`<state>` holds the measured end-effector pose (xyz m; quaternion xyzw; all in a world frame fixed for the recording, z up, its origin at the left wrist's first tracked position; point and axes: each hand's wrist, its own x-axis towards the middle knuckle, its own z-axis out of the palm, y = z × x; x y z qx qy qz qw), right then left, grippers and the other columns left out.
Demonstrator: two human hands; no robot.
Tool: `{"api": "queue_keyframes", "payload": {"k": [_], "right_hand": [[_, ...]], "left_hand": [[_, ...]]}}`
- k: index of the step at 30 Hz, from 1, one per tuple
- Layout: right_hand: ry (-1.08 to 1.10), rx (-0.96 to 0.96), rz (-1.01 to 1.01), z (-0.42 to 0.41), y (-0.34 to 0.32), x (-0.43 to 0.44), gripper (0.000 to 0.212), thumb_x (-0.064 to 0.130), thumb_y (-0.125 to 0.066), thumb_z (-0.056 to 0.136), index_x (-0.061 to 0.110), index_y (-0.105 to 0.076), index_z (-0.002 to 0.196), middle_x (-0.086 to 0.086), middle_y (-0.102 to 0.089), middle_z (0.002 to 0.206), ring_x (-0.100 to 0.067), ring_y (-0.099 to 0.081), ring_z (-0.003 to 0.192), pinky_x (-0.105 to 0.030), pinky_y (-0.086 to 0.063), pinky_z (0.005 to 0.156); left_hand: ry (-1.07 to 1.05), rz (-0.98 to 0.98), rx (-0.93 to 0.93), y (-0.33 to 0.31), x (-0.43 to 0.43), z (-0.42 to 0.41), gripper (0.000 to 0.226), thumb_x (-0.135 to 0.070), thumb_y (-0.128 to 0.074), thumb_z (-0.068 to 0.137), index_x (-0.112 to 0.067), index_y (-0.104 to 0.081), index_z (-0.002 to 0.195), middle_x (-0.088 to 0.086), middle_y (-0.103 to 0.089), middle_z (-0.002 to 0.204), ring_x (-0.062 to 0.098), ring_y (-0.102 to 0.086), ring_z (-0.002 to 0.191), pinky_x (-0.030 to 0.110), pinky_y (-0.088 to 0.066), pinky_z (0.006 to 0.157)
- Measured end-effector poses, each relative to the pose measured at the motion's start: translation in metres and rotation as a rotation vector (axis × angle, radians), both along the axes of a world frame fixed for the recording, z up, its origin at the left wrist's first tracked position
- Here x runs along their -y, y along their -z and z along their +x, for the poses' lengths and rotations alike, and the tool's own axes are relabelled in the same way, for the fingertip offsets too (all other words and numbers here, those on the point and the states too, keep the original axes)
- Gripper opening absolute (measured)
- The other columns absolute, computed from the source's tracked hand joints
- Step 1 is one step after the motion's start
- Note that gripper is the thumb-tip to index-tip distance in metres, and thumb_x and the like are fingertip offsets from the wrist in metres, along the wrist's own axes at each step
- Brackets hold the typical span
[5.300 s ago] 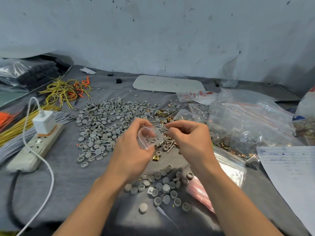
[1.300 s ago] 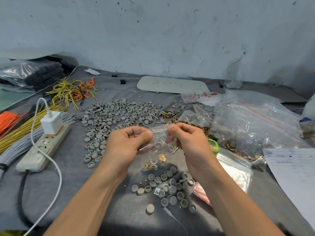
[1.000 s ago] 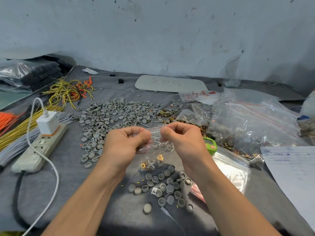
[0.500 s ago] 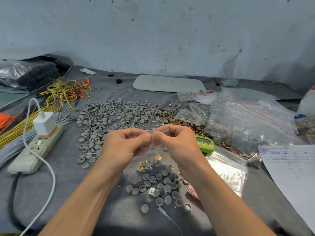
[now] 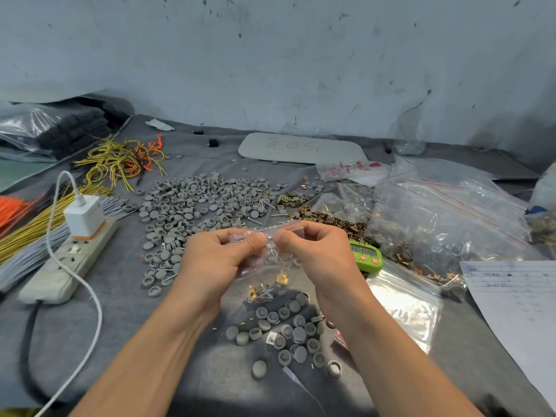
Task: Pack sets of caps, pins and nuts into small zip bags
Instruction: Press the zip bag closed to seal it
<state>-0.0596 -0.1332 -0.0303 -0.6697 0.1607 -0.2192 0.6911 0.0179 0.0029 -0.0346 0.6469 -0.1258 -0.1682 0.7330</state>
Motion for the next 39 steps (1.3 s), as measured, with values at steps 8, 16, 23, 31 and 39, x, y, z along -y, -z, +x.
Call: {"api": "queue_keyframes", "payload": {"k": [8, 16, 23, 31, 39], "right_hand": [[-0.023, -0.007, 0.059, -0.0006, -0.0034, 0.0007, 0.022, 0.004, -0.079, 0.084, 0.02, -0.079, 0.069, -0.006, -0.071, 0.069, -0.013, -0.064, 0.065, -0.014, -0.051, 0.063], [-0.039, 0.013, 0.045, 0.0017, -0.0038, -0.0009, 0.027, 0.004, -0.077, 0.086, 0.022, -0.077, 0.066, -0.004, -0.07, 0.067, -0.013, -0.063, 0.067, -0.022, -0.051, 0.071], [-0.119, 0.039, 0.037, -0.0002, -0.0044, -0.0011, 0.02, 0.001, -0.076, 0.084, 0.017, -0.08, 0.074, -0.009, -0.075, 0.077, -0.016, -0.067, 0.073, -0.02, -0.056, 0.071], [-0.097, 0.0, 0.052, -0.001, -0.0056, -0.0003, 0.018, 0.002, -0.076, 0.086, 0.012, -0.079, 0.072, -0.012, -0.072, 0.073, -0.016, -0.066, 0.07, -0.022, -0.054, 0.07], [0.001, 0.032, 0.13, -0.0017, -0.0071, 0.0048, 0.033, 0.002, -0.073, 0.089, 0.014, -0.076, 0.059, -0.007, -0.068, 0.06, -0.011, -0.06, 0.055, -0.017, -0.048, 0.062]], "left_hand": [[0.024, 0.008, -0.005, -0.0004, 0.0003, -0.0006, 0.006, -0.012, -0.079, 0.082, -0.006, -0.076, 0.082, 0.007, -0.074, 0.067, 0.008, -0.063, 0.052, 0.014, -0.048, 0.048], [0.003, -0.004, 0.019, -0.0002, 0.0012, 0.0007, 0.004, -0.009, -0.08, 0.082, -0.006, -0.078, 0.084, 0.012, -0.074, 0.071, 0.012, -0.064, 0.057, 0.02, -0.055, 0.054], [0.04, 0.007, 0.054, -0.0004, 0.002, -0.0019, 0.005, -0.008, -0.083, 0.078, -0.013, -0.082, 0.079, 0.011, -0.075, 0.073, 0.012, -0.061, 0.057, 0.024, -0.051, 0.057], [0.029, 0.017, 0.091, 0.0005, 0.0002, -0.0004, 0.015, -0.004, -0.081, 0.08, -0.018, -0.082, 0.074, 0.009, -0.074, 0.068, 0.011, -0.063, 0.052, 0.02, -0.052, 0.052], [0.002, 0.006, 0.017, -0.0025, -0.0007, -0.0002, 0.008, -0.013, -0.084, 0.072, -0.008, -0.078, 0.068, 0.009, -0.072, 0.064, 0.013, -0.065, 0.052, 0.022, -0.057, 0.053]]}}
